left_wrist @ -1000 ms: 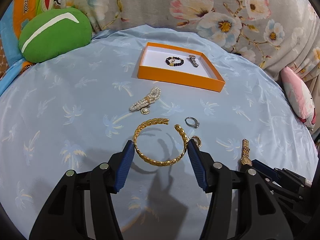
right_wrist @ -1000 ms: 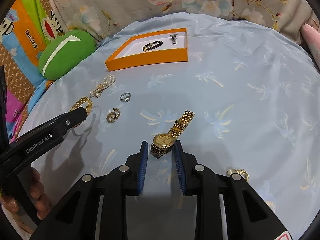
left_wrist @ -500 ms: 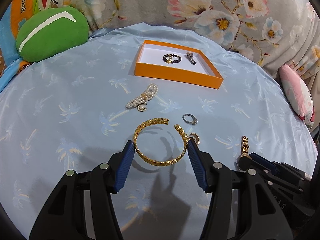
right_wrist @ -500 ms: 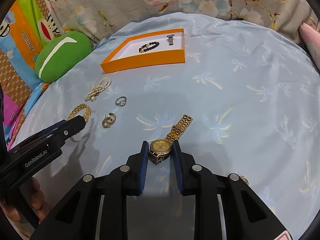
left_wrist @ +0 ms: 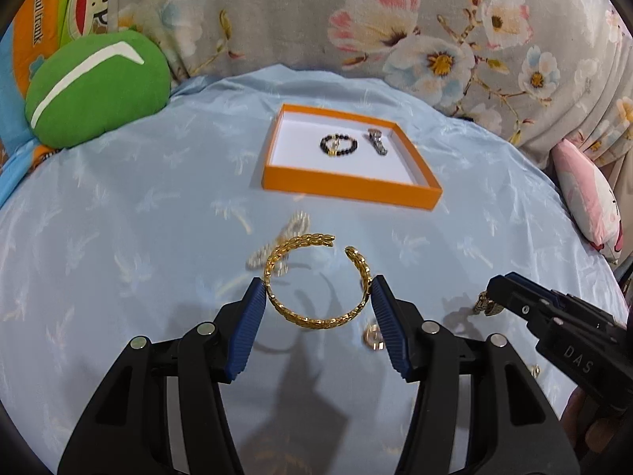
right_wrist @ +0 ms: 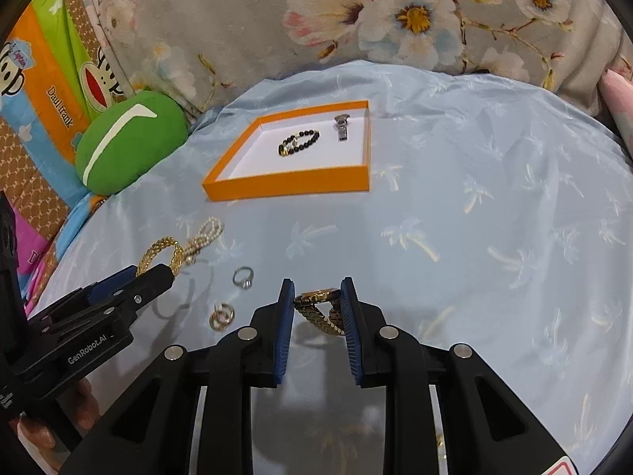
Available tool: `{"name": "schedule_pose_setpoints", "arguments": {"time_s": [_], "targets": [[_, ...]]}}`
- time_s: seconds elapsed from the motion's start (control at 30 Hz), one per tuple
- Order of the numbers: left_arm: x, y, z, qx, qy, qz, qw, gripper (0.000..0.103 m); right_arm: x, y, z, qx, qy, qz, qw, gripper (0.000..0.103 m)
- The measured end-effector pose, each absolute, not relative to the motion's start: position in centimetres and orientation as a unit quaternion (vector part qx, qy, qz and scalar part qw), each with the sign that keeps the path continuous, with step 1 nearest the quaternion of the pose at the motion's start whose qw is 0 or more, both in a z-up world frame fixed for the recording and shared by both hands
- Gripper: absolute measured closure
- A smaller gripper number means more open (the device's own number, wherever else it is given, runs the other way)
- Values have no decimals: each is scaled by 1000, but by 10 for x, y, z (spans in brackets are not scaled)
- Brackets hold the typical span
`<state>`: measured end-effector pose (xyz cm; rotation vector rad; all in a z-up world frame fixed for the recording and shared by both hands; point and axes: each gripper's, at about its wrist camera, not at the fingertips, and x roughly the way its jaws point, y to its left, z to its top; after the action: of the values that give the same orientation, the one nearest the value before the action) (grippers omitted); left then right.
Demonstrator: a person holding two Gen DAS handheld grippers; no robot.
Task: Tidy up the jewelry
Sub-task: 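Grasp the gold watch with the right tool while the left tool holds the bangle, then carry the bangle and gold watch into the orange box with both tools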
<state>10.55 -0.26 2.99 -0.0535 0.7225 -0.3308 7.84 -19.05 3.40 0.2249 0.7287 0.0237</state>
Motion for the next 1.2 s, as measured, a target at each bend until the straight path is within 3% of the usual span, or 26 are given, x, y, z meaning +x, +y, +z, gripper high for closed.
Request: {"name": "schedule_pose_setpoints", "arguments": {"time_s": [0.4,0.53,0.87,0.97,1.07,1.2], "targets": [[198,-36,63,-4,326,-170,930,50,176,-200,71,94,322,30,942,82],[235,-43,59,-19,341,-180,922,50,209,-205,69,99,326,36,940,100],[293,-54,40,-24,359,-173,917,50,252,-223,59,96,333,23,938,100],[291,-52,38,-22,356,-171,918,50,229,-226,57,92,330,23,939,96],[283,-49,40,-21,352,-173,920,49,202,-224,49,90,339,31,936,82],[269,-46,42,-19,344,-171,923,49,193,-209,31,70,363,37,929,79]]}}
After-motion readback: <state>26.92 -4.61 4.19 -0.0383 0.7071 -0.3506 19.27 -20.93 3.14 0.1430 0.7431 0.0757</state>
